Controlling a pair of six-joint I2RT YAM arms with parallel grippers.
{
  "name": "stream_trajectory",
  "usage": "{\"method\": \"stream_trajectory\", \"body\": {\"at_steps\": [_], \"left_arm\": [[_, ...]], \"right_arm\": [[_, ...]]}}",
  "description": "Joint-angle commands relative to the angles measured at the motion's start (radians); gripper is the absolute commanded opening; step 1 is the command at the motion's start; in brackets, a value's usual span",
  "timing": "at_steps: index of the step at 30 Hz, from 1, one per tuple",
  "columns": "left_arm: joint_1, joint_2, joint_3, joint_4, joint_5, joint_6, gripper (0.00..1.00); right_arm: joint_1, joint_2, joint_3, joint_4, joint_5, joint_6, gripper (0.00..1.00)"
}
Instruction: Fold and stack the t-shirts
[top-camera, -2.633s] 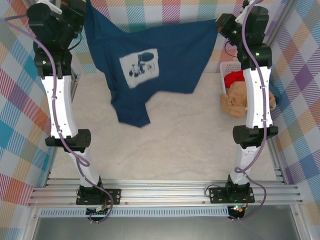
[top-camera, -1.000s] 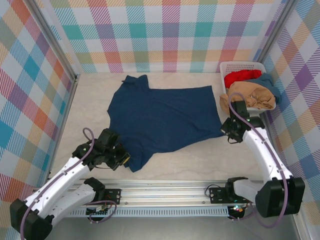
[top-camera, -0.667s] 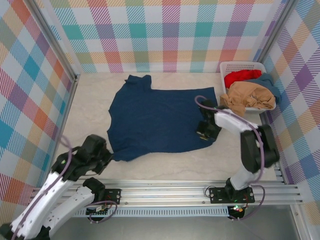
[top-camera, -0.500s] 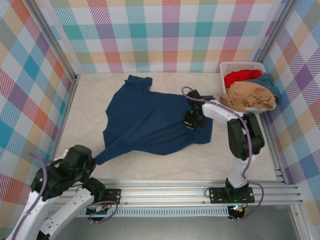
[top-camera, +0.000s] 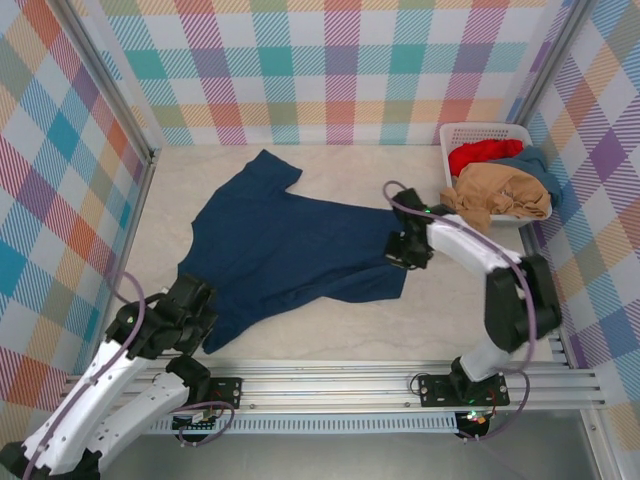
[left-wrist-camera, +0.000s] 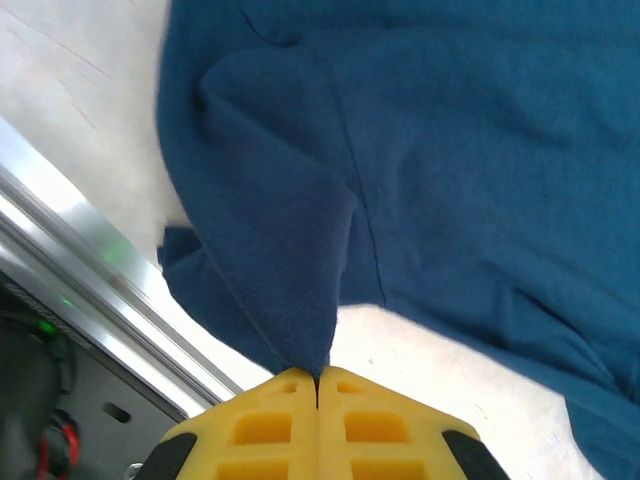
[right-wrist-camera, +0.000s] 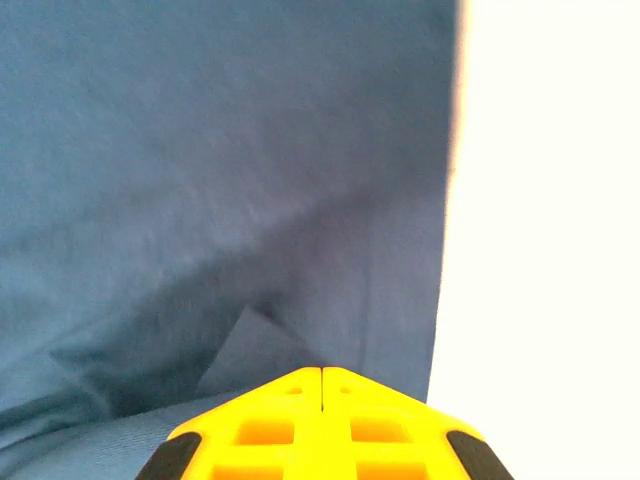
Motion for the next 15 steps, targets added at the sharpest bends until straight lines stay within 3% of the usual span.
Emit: {"method": "stream_trajectory", "body": {"at_steps": [1,11,15], "left_arm": [[-0.009,0.065,-0.008,0.116,0.123,0.074,0.0],[-0.012,0.117,0.0,0.168,0.18,0.134,0.0],[-0.012,0.144,0.045,0.053,0.169,0.168,0.0]], "right_arm": [[-0.074,-0.128,-0.078,-0.102,0.073,0.005,0.0],[-0.122,-0.249,-0.181,-0.258,0.078,0.035,0.0],[-0.123,-0.277,-0.226,-0.31,0.111,0.063,0.0]]}}
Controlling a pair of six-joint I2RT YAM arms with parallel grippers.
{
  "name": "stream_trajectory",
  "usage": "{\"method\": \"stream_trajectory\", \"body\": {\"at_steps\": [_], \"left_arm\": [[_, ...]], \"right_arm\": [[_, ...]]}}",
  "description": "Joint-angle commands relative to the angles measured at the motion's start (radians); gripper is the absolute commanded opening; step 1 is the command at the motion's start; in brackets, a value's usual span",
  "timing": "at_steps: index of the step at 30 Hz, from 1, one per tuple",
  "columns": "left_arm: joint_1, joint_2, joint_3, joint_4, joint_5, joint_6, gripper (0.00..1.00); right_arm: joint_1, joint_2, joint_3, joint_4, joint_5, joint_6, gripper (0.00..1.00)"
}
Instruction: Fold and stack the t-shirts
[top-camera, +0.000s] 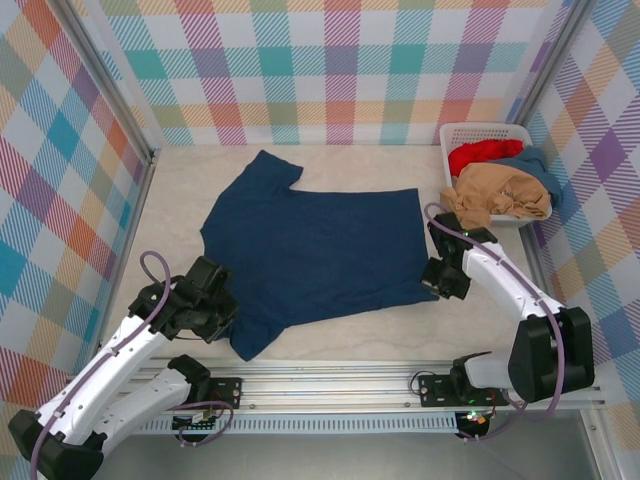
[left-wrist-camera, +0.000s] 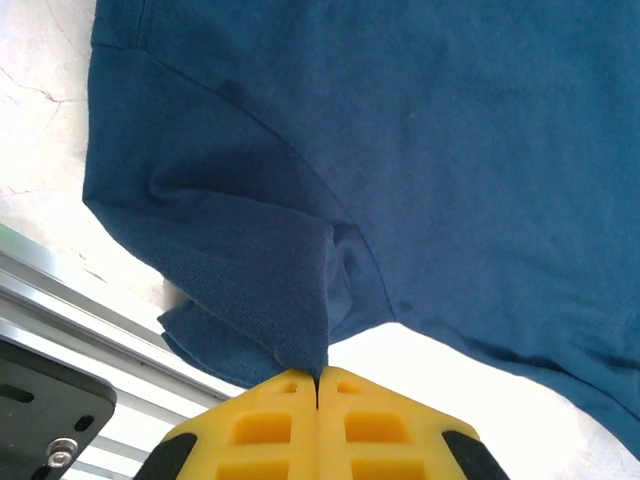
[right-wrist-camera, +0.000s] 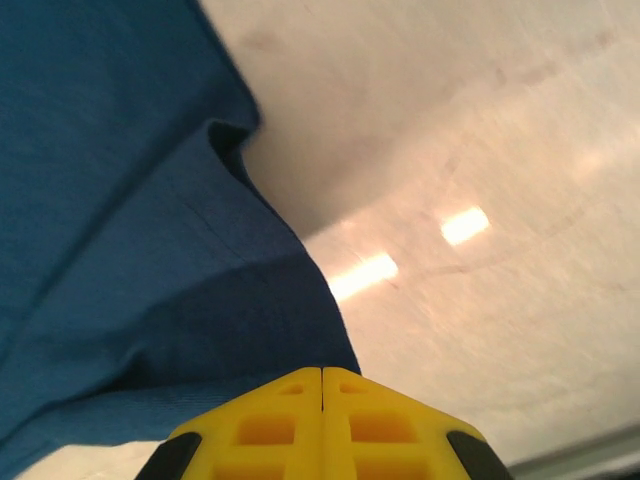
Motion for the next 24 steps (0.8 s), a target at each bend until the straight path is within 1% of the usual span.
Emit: {"method": "stream_trajectory", "body": {"at_steps": [1,4,7,10,12,15,18,19,21,23,24], "left_arm": [[-0.009,0.026,0.045,-0.144,-0.006,0.049,0.0],[-0.01,0.056,0.008,-0.233,-0.021,0.065,0.0],[-0.011,0.043,-0.065,-0.205,-0.052,0.054,0.0],[-0.011,0.061,-0.119,-0.162,-0.069,0.039,0.0],[-0.011,0.07,-0.14,-0.167,-0.077,0.025,0.0],[-0.012,0.033,-0.143,-0.193,-0.088,0.006,0.0],[-0.012,-0.001,-0.096,-0.238,-0.131,0.007,0.0],[-0.014,-0.004,-0.091,-0.239,-0.134,0.015,0.0],[-0.013,0.019,-0.117,-0.208,-0.097,0.029,0.0],[-0.012,0.076,-0.151,-0.168,-0.067,0.039,0.0],[-0.012,0.118,-0.152,-0.143,-0.072,0.059,0.0]], "right_arm": [[0.001,-0.039,-0.024,-0.084,0.016,0.042,0.0],[0.0,-0.009,0.003,-0.1,0.017,0.08,0.0],[-0.003,0.029,0.017,-0.089,0.014,0.103,0.0],[-0.006,0.059,0.007,-0.104,0.029,0.129,0.0],[-0.011,0.049,-0.007,-0.126,0.042,0.151,0.0],[-0.013,-0.011,-0.039,-0.15,0.047,0.189,0.0],[-0.013,-0.047,-0.053,-0.17,0.008,0.201,0.0],[-0.011,-0.051,-0.057,-0.179,-0.007,0.207,0.0],[-0.011,-0.056,-0.077,-0.17,-0.035,0.211,0.0],[-0.011,-0.045,-0.104,-0.148,-0.039,0.217,0.0],[-0.012,-0.03,-0.112,-0.13,-0.038,0.217,0.0]]}}
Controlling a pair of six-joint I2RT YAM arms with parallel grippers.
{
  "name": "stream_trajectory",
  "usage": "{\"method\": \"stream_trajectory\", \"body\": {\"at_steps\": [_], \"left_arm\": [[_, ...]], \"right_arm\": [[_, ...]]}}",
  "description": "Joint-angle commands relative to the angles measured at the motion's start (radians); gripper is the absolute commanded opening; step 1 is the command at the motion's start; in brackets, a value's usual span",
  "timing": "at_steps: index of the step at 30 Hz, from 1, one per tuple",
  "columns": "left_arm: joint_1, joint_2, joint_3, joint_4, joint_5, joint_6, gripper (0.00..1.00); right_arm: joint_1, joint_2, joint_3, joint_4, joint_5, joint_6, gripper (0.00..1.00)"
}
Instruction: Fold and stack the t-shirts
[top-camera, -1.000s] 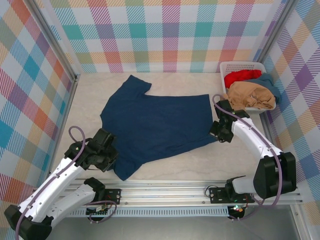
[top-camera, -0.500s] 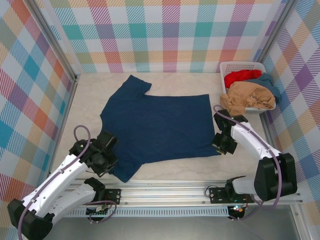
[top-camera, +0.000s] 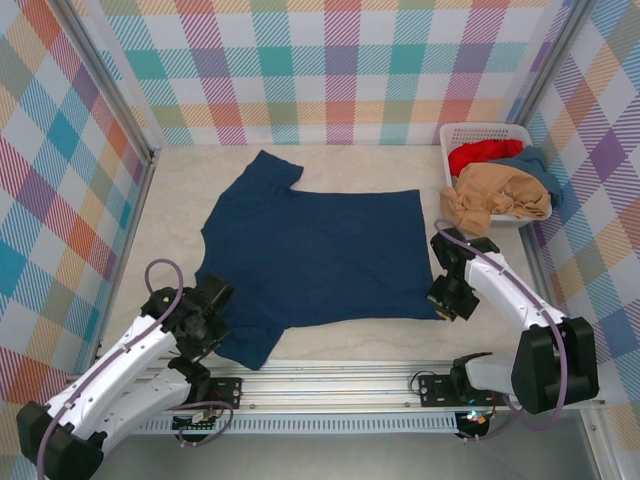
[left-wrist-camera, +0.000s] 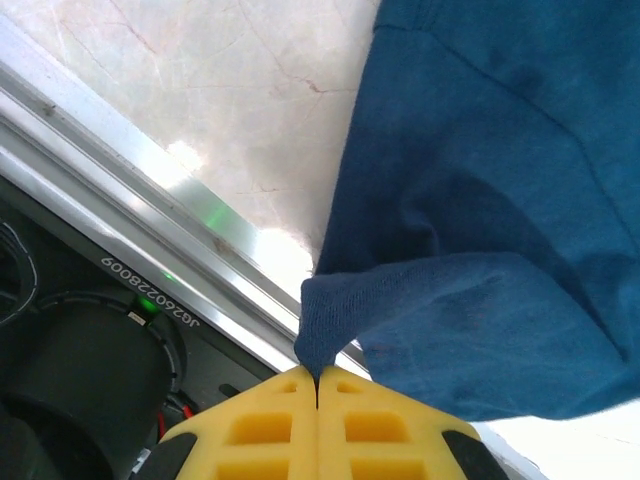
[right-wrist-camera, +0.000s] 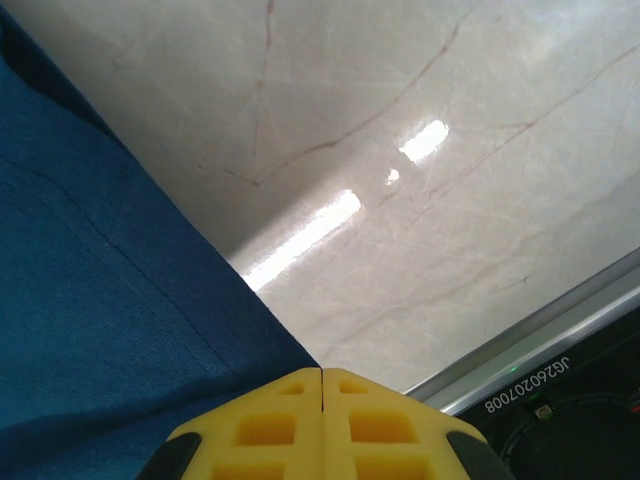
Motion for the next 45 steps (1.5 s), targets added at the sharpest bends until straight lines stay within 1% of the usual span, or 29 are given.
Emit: {"method": "stream_trajectory", "body": {"at_steps": [1,4,6,8,10,13,15,17,20,23,28,31,34,39,45], "left_arm": [[-0.009,0.111,-0.014,0.04,-0.011,0.048,0.0],[-0.009,0.214,-0.021,0.083,-0.059,0.071,0.0],[-0.009,0.244,-0.045,0.13,-0.058,0.068,0.0],[-0.009,0.252,-0.045,0.136,-0.062,0.061,0.0],[-0.01,0.214,-0.016,0.094,-0.082,0.052,0.0],[-0.01,0.096,0.043,0.044,-0.128,0.044,0.0],[-0.01,0.042,0.079,0.056,-0.156,0.043,0.0],[-0.009,0.037,0.121,0.101,-0.184,0.056,0.0],[0.0,0.121,0.225,0.137,-0.239,0.099,0.0],[0.03,0.242,0.353,0.125,-0.299,0.148,0.0],[0.131,0.35,0.446,0.201,-0.292,0.254,0.0],[0.186,0.393,0.47,0.236,-0.27,0.298,0.0],[0.224,0.423,0.471,0.288,-0.24,0.331,0.0],[0.25,0.47,0.482,0.357,-0.212,0.374,0.0],[0.265,0.517,0.515,0.415,-0.215,0.425,0.0]], "right_arm": [[-0.003,0.038,-0.031,0.001,-0.017,0.034,0.0],[-0.004,0.105,-0.021,0.051,-0.009,0.032,0.0],[-0.004,0.147,-0.011,0.072,-0.006,0.03,0.0],[-0.004,0.17,0.006,0.073,-0.003,0.021,0.0],[-0.003,0.156,0.032,0.043,0.018,0.016,0.0],[-0.003,0.098,0.054,0.011,0.055,0.0,0.0],[-0.003,0.084,0.072,0.004,0.058,-0.011,0.0],[-0.003,0.088,0.095,0.022,0.04,-0.036,0.0],[-0.003,0.132,0.151,0.009,0.058,-0.053,0.0],[-0.004,0.174,0.211,-0.006,0.092,-0.06,0.0],[-0.009,0.223,0.281,-0.011,0.12,-0.069,0.0],[-0.009,0.254,0.307,0.003,0.125,-0.077,0.0],[-0.01,0.288,0.33,0.024,0.123,-0.087,0.0],[-0.012,0.346,0.359,0.045,0.121,-0.105,0.0],[-0.014,0.38,0.366,0.067,0.13,-0.116,0.0]]}}
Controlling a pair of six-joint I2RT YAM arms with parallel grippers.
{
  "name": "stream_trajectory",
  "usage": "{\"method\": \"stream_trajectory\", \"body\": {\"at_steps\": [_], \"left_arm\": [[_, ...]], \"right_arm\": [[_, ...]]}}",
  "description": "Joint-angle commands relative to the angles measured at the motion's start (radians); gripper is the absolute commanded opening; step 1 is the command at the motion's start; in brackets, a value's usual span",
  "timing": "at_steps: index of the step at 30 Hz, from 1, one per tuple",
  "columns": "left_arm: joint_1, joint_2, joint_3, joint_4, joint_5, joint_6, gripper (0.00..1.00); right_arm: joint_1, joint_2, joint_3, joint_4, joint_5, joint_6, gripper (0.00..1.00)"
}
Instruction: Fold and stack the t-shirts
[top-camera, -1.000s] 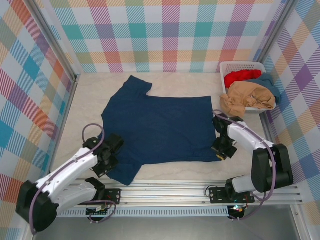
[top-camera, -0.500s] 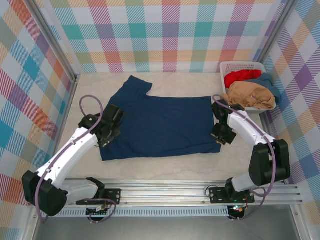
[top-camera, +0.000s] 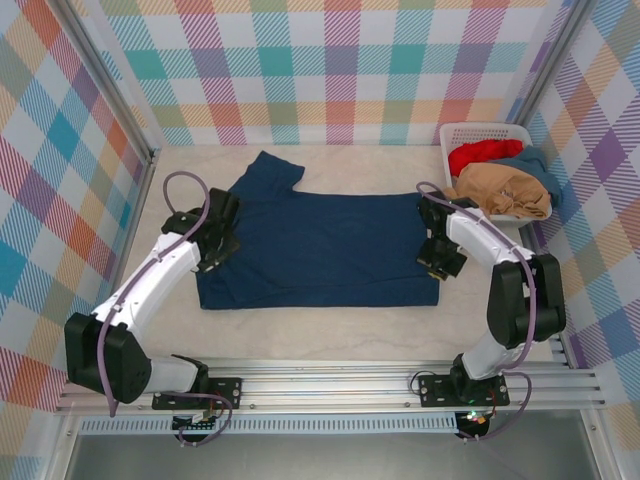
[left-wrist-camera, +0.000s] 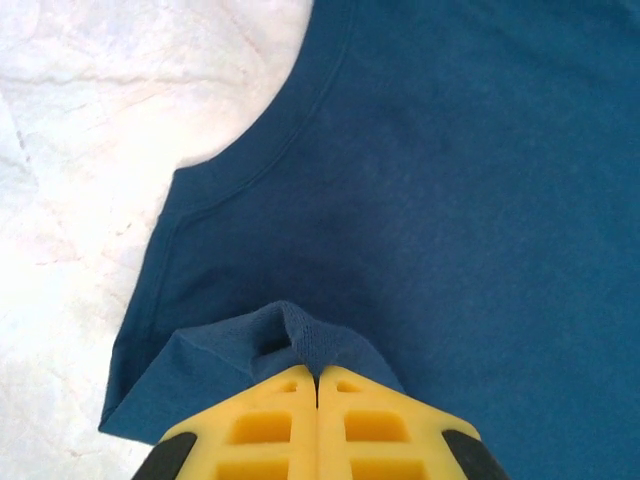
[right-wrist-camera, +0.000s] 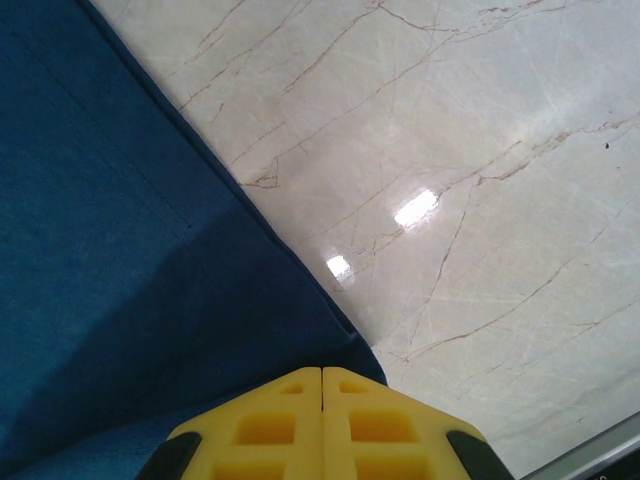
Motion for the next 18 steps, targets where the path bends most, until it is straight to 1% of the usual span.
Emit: {"method": "stream_trajectory", "body": {"at_steps": [1,8,18], "left_arm": [[0.017,0.024,0.052,0.056,0.001,0.055,0.0],[0.037,0.09,0.122,0.063,-0.036,0.085,0.0],[0.056,0.139,0.154,0.06,-0.086,0.095,0.0]], "right_arm": [[-0.006,0.02,0.023,-0.001,0.021,-0.018,0.0],[-0.007,0.048,0.057,0.006,0.032,-0.028,0.0],[-0.01,0.104,0.12,0.031,0.025,-0.054,0.0]]}}
